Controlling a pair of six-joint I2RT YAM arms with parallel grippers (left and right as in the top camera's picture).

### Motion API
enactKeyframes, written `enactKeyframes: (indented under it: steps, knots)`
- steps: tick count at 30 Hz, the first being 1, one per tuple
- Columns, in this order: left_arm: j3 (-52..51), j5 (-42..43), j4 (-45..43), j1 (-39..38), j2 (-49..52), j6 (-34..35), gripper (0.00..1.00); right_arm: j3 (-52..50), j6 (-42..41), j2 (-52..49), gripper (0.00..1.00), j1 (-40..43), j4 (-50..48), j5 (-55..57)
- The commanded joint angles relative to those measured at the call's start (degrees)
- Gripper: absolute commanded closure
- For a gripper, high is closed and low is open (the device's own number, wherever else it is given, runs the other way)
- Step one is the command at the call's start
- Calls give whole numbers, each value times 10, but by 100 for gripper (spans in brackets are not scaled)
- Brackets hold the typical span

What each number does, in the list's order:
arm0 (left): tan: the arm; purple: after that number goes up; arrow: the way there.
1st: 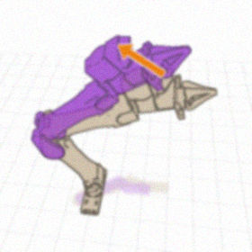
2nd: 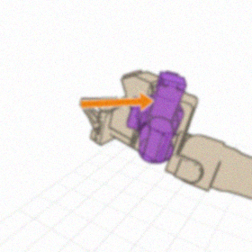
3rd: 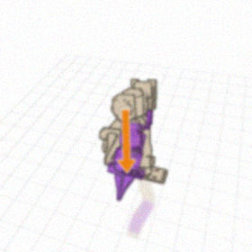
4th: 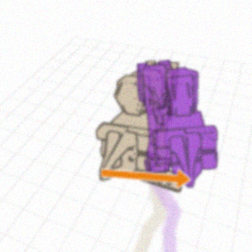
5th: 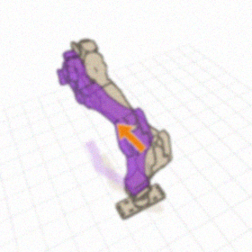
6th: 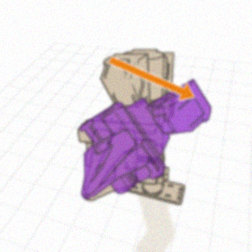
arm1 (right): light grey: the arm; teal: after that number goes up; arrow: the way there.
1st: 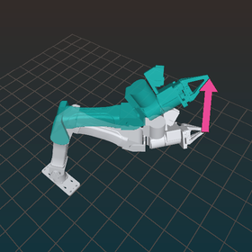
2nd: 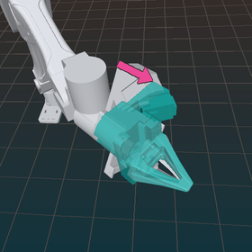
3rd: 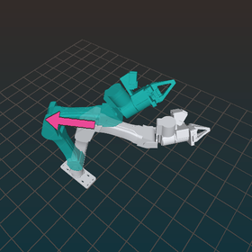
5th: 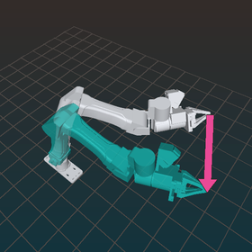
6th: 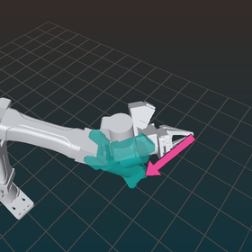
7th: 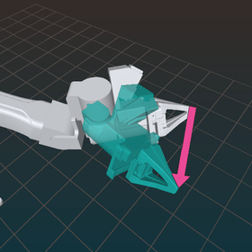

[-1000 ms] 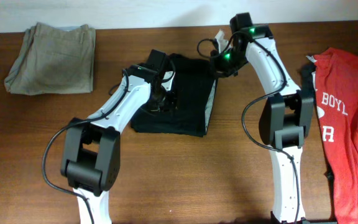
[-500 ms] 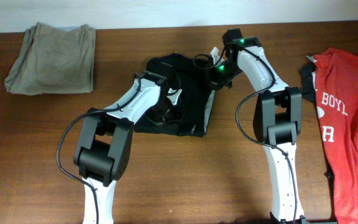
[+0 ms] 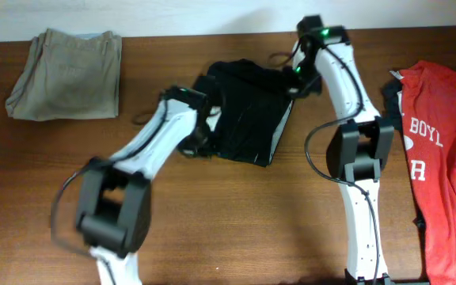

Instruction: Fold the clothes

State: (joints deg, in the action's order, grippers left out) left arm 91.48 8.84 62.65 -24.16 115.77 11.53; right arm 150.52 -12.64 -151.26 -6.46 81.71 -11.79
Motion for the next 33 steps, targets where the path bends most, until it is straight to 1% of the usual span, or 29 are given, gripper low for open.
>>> enactKeyframes:
  steps: [1,2,3,4,5,6,7,8,11,14,15,16,18,20,24,26,28,31,32,33]
  knots:
    - [5,-62,-44,-1,-118,-11,99,118,2,11,69,-3,53,35]
    - [5,-47,-57,-1,-126,-11,99,145,2,11,69,-3,71,32]
    - [5,-23,-70,-1,-131,-11,99,165,1,11,71,-3,86,31]
    - [5,6,-81,-1,-131,-11,99,178,2,11,75,-3,95,26]
    - [5,47,-91,-1,-128,-11,99,186,3,11,83,-3,103,13]
    - [5,77,-95,-2,-122,-11,99,187,14,11,87,-3,108,-8]
    - [5,94,-97,-2,-116,-11,99,186,28,11,88,-3,110,-23]
    - [5,121,-97,-8,-96,-11,99,177,45,7,87,-3,113,-37]
    - [5,126,-99,-30,-48,-11,99,137,45,6,88,-2,97,-53]
    - [5,174,-113,-54,5,-12,99,77,59,2,89,-2,67,-112]
    - [5,196,-119,-59,18,-12,100,53,66,0,90,-2,54,-135]
    - [5,223,-129,-64,35,-11,99,21,70,-2,95,-2,37,-158]
    - [5,231,-141,-68,53,-11,99,-27,93,-2,96,-2,14,-194]
    - [5,231,-146,-69,65,-11,100,-83,94,-2,96,-2,-13,-213]
    - [5,231,-141,-69,82,-11,100,-176,92,-2,96,-2,-72,-212]
    - [5,231,-130,-69,89,-11,99,-209,72,-2,96,0,-101,-207]
    - [5,229,-118,-69,94,-11,99,-231,53,-2,96,2,-122,-208]
    - [5,228,-107,-69,105,-11,98,-241,47,-2,96,5,-132,-205]
    - [5,228,-109,-69,108,-11,98,-241,47,-2,96,5,-132,-206]
    - [5,228,-110,-69,111,-11,95,-241,47,-2,96,5,-132,-205]
